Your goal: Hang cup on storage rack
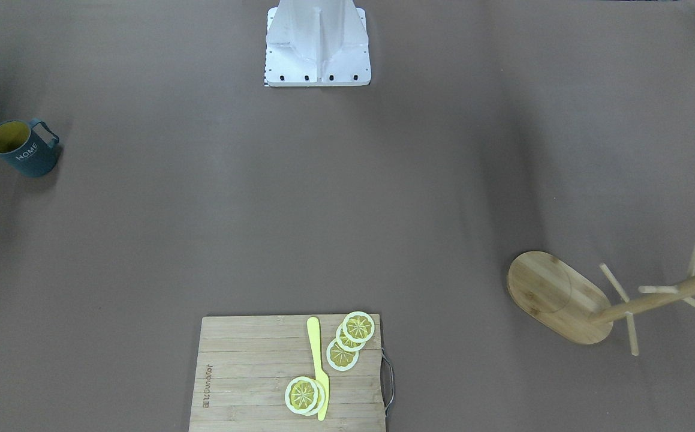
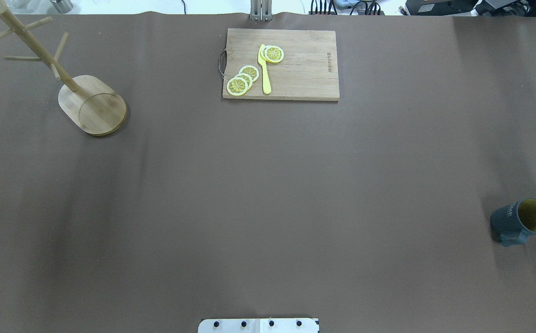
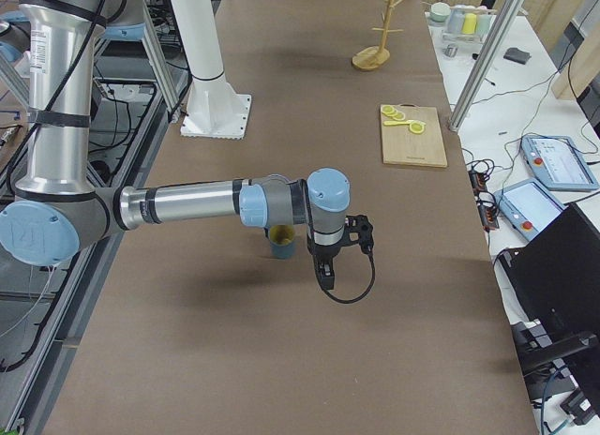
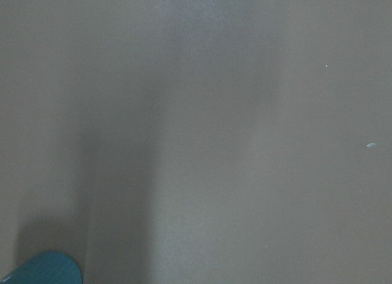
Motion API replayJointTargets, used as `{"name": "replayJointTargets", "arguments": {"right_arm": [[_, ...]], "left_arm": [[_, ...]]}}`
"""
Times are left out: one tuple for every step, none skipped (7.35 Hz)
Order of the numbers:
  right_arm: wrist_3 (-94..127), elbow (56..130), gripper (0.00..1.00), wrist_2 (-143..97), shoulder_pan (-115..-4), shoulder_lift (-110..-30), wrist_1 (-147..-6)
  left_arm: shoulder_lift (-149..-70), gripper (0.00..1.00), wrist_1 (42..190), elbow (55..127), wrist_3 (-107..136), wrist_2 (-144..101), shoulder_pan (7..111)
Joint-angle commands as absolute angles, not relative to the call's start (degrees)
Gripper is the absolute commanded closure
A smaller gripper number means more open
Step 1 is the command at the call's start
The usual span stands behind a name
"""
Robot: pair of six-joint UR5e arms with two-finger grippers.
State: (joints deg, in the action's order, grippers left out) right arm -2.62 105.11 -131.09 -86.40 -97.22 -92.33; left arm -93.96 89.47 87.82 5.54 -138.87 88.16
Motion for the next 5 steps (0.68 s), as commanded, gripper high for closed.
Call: {"name": "replayJointTargets", "arguments": {"right_arm": [[-3.0,105.5,0.00,-130.9,-86.4,-97.5,-92.3],[-2.8,106.6,0.00,-130.9,-86.4,-97.5,-92.4],[-2.5,106.6,0.00,-130.5,-86.4,-97.4,-92.4],[-2.5,106.6,0.00,-130.4,-86.4,-97.1,-92.3],[-2.7,107.0,0.00,-131.2,-86.2,-95.2,-90.2]], "left_arm": [[-94.0,0.01,89.5,87.8,5.5,-138.9,88.2],[-94.0,0.01,89.5,87.9,5.5,-138.9,88.2],[-94.1,0.01,89.6,88.0,5.5,-138.9,88.2],[-94.0,0.01,89.8,88.1,5.4,-138.9,88.2],[-94.2,0.01,90.1,87.4,5.4,-139.4,88.1]]}}
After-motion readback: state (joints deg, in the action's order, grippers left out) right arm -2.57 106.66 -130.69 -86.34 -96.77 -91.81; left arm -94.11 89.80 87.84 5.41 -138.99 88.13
